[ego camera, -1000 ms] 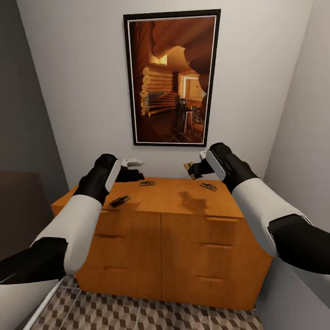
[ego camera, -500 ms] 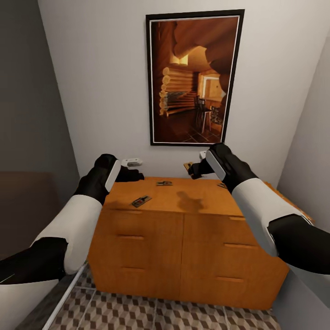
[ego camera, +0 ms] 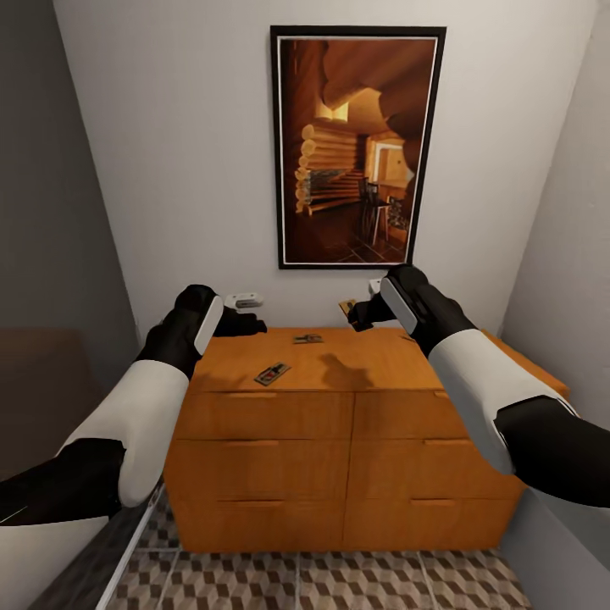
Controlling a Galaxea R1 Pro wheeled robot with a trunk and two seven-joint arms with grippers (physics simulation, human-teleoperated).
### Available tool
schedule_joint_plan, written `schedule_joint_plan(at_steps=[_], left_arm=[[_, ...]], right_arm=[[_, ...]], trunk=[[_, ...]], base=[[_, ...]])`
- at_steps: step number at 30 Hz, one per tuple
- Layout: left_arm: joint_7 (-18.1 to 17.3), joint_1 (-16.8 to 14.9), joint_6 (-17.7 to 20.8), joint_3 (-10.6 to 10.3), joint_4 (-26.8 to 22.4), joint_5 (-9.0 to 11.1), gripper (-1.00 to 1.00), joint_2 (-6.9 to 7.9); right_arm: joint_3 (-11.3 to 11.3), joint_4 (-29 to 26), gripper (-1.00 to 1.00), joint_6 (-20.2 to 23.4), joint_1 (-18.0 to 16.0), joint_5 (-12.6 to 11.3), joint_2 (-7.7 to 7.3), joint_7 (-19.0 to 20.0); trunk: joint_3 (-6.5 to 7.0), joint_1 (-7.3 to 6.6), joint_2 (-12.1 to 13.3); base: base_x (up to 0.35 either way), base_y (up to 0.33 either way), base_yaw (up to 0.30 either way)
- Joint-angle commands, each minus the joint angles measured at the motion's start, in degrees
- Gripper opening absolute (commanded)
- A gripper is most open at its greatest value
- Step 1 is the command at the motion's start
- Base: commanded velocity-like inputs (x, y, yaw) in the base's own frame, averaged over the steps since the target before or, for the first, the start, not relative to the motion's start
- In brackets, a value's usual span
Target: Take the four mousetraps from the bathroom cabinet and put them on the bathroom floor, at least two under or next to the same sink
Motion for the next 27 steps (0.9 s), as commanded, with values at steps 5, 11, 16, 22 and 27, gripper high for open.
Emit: schedule_joint_plan(at_steps=[5, 11, 16, 22, 27], left_arm=[[0.10, -0.03, 0.25, 0.05, -0.06, 0.39, 1.00, 0.01], [0.09, -0.02, 0.25, 0.03, -0.06, 0.44, 1.00, -0.05], [0.09, -0.01, 0.25, 0.04, 0.02, 0.46, 1.00, -0.09], [0.08, -0.03, 0.25, 0.05, 0.54, 0.52, 1.00, -0.49], [0.34, -0.03, 0.22, -0.18, 1.62, 0.05, 1.00, -1.70]], right_arm=[[0.16, 0.01, -1.00, 0.13, -0.05, -0.77, -0.01, -0.66], [0.13, 0.01, -1.00, 0.13, -0.07, -0.77, -0.07, -0.66], [0.07, 0.01, -1.00, 0.13, -0.06, -0.77, -0.08, -0.66], [0.09, 0.01, -1.00, 0.13, -0.08, -0.72, -0.77, -0.74], [0.14, 0.01, -1.00, 0.13, -0.06, -0.76, -2.41, -0.75]], trunk=[[-0.07, 0.00, -0.03], [-0.07, 0.00, -0.03], [-0.07, 0.00, -0.03], [-0.07, 0.00, -0.03], [-0.07, 0.00, -0.03]], base=[[0.000, 0.309, -0.286], [0.000, 0.188, -0.288], [0.000, 0.037, -0.288], [0.000, 0.005, -0.223], [0.000, 0.001, -0.046]])
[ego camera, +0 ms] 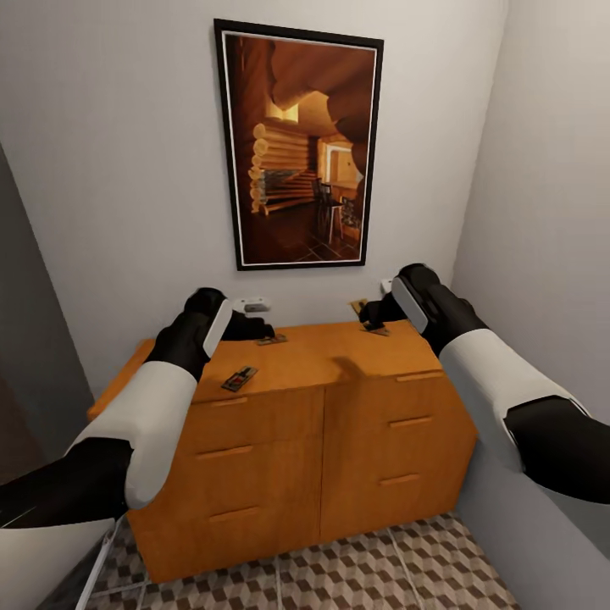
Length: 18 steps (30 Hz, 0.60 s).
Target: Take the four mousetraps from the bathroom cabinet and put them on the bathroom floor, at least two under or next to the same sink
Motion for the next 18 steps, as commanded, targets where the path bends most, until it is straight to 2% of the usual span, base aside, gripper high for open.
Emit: schedule_joint_plan(at_steps=[1, 5, 12, 15, 18], left_arm=[[0.37, -0.04, 0.19, -0.08, 0.09, 0.23, 1.00, -0.31], [1.75, -0.04, 0.25, -0.27, 0.28, -0.57, 1.00, -0.78], [3.64, -0.05, 0.26, -0.93, 1.02, -3.20, 1.00, -0.87], [3.83, -0.05, 0.26, -1.01, 1.38, -5.28, 1.00, -0.85], [3.88, -0.05, 0.26, -1.01, 1.52, -8.75, 1.00, -0.95]], right_arm=[[0.30, -0.05, -1.00, 0.16, -0.06, -0.85, -0.29, -0.62], [0.30, -0.05, -1.00, 0.16, -0.05, -0.85, -0.61, -0.62], [0.31, -0.05, -1.00, 0.16, -0.07, -0.86, -0.71, -0.62], [0.31, -0.05, -1.00, 0.16, -0.06, -0.86, -0.71, -0.63], [0.31, -0.05, -1.00, 0.16, -0.05, -0.85, -0.72, -0.68]], trunk=[[-0.07, 0.00, -0.03], [-0.07, 0.00, -0.03], [-0.07, 0.00, -0.03], [-0.07, 0.00, -0.03], [-0.07, 0.00, -0.03]], base=[[0.000, 0.000, -0.016], [0.000, 0.000, -0.007], [0.000, 0.000, -0.001], [0.000, 0.000, 0.000], [0.000, 0.000, 0.000]])
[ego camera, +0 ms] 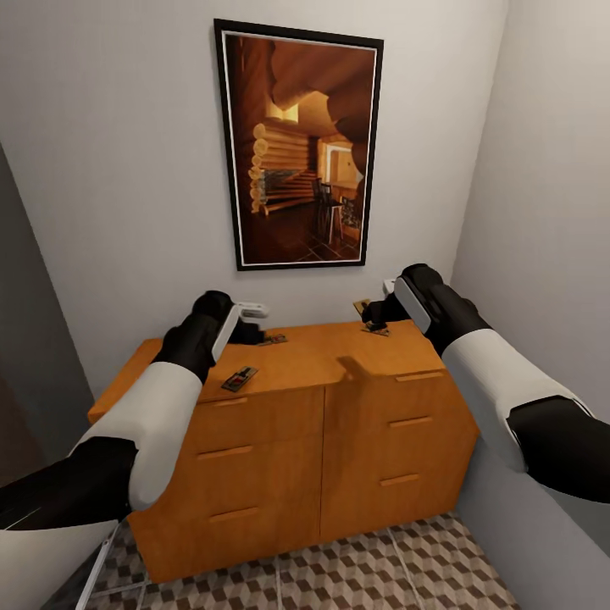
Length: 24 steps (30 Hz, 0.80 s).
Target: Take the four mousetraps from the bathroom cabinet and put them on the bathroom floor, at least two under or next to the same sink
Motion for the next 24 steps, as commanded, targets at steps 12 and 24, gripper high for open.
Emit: schedule_joint_plan(at_steps=[12, 24], left_arm=[[-0.04, -0.04, 0.22, -0.05, 4.65, -3.24, 1.00, -0.32], [-0.04, -0.04, 0.22, -0.05, 8.32, -3.23, 1.00, -0.35]], right_arm=[[0.42, -0.07, -1.00, 0.16, -0.05, -0.78, -0.08, -0.78], [0.38, -0.07, -1.00, 0.16, -0.09, -0.77, -0.08, -0.54]], trunk=[[-0.07, 0.00, -0.04], [-0.07, 0.00, -0.04]], base=[[0.000, 0.000, 0.000], [0.000, 0.000, 0.000]])
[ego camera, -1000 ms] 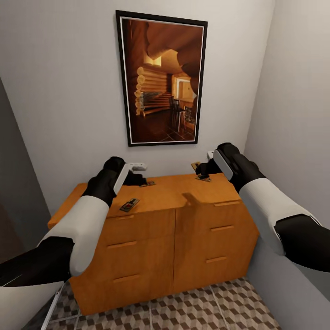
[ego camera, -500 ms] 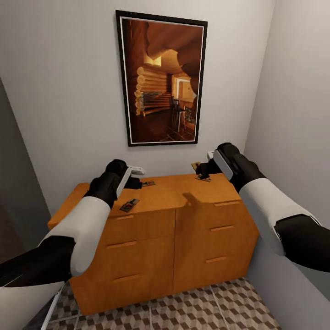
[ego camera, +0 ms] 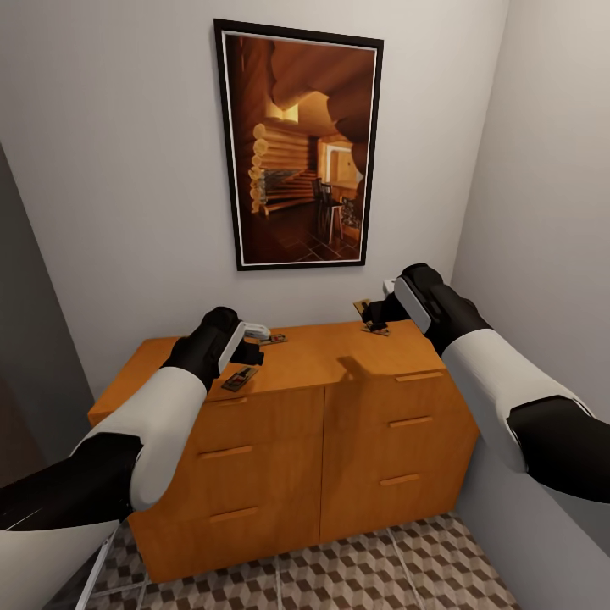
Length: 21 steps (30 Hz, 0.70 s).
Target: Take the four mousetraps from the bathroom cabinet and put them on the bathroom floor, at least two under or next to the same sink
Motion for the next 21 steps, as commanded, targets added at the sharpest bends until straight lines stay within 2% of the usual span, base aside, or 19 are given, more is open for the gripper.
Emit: schedule_joint_plan(at_steps=[1, 9, 12, 21], left_arm=[[0.18, -0.04, 0.22, -0.10, -0.02, 0.03, 1.00, -0.01], [0.19, -0.04, 0.22, -0.10, 0.12, 0.04, 1.00, 0.04], [0.35, -0.04, 0.05, 0.01, -0.86, -0.03, 1.00, 1.02], [0.44, -0.04, -0.52, 0.15, -2.69, -0.13, 1.00, 1.40]], right_arm=[[0.38, -0.07, -1.00, 0.16, -0.06, -0.79, -0.08, -0.59], [0.38, -0.07, -1.00, 0.16, -0.02, -0.79, -0.08, -0.58], [0.55, 0.28, -1.00, 0.16, -0.05, -0.69, -0.19, -0.48], [0.64, 0.29, -1.00, 0.16, -0.09, -0.31, -0.37, -0.86]], trunk=[[-0.07, 0.00, -0.03], [-0.07, 0.00, -0.03], [-0.07, 0.00, -0.03], [-0.07, 0.00, -0.03]], base=[[0.000, 0.000, 0.000], [0.000, 0.000, 0.000], [0.000, 0.000, 0.000], [0.000, 0.000, 0.000]])
